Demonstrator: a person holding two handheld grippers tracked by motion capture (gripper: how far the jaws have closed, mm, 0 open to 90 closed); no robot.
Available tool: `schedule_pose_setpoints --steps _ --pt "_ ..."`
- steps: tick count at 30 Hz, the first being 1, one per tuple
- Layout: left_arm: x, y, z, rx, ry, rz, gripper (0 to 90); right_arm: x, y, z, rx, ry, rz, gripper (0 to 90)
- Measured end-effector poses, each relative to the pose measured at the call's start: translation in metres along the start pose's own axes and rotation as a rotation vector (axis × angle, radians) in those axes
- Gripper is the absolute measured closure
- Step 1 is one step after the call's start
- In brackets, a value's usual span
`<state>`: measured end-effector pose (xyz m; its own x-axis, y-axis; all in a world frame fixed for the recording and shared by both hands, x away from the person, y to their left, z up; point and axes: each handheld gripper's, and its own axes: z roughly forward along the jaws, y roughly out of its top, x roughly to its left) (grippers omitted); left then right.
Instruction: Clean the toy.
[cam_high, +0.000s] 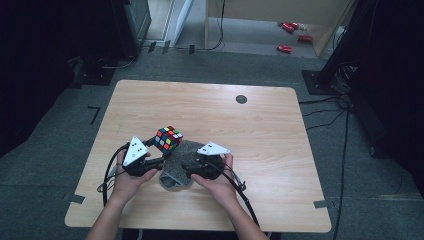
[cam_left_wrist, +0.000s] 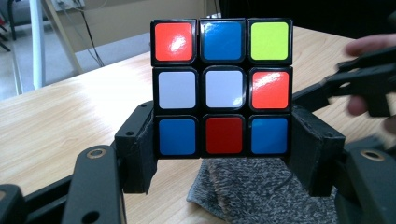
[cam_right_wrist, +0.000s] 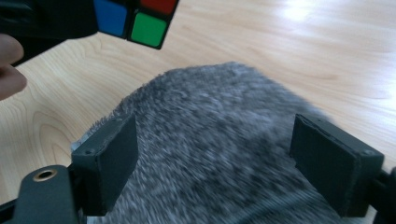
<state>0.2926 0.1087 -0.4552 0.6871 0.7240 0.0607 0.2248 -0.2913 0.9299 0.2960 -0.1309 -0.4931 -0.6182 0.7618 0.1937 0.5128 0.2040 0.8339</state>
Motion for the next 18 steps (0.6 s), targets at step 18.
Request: schedule_pose_setpoints --steps 18 --pt "-0.005 0.000 0.004 0.003 -0.036 -0.008 35.5 0.012 -0.015 0.033 0.128 -0.095 -0.106 37.6"
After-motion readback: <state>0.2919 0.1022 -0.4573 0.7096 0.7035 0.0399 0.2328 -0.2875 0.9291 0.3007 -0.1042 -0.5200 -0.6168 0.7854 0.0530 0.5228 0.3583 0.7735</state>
